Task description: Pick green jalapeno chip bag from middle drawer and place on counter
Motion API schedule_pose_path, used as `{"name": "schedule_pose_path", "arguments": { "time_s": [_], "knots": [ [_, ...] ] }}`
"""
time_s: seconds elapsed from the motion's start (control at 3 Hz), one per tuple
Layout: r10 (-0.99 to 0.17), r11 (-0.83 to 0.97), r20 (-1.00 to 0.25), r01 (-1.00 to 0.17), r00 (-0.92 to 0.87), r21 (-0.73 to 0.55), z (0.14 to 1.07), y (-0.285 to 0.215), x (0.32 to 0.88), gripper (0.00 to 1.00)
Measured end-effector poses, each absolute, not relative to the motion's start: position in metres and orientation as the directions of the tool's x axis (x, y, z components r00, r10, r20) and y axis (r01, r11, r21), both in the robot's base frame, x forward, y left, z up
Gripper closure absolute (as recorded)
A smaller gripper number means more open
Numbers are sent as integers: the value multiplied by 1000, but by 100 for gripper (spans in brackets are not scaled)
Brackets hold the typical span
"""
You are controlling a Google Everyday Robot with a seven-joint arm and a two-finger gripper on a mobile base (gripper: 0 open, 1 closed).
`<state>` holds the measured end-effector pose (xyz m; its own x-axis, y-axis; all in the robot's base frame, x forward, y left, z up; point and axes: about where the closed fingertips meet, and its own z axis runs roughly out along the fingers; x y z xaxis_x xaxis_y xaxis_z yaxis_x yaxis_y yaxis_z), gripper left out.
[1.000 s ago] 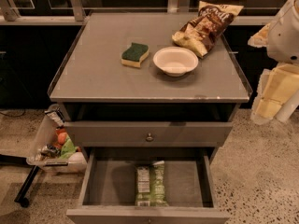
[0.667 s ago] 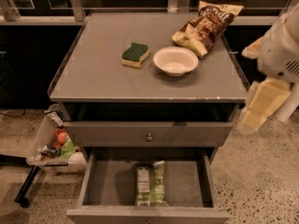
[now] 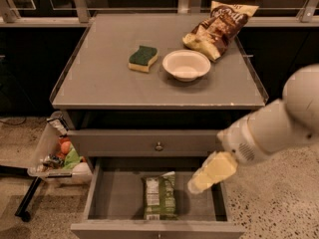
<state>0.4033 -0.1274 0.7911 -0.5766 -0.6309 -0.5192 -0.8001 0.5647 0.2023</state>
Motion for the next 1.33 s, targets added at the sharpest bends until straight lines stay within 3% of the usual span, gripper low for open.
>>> {"name": "schedule_pose_path", "arguments": {
  "time_s": [0.33, 0.67, 1.33],
  "knots": [
    [-582, 571, -528, -773, -618, 276, 756, -111, 398, 0],
    [-572, 556, -573, -791, -587, 256, 760, -112, 392, 0],
    [-293, 466, -786, -799, -545, 380, 705, -94, 394, 0]
  ]
}}
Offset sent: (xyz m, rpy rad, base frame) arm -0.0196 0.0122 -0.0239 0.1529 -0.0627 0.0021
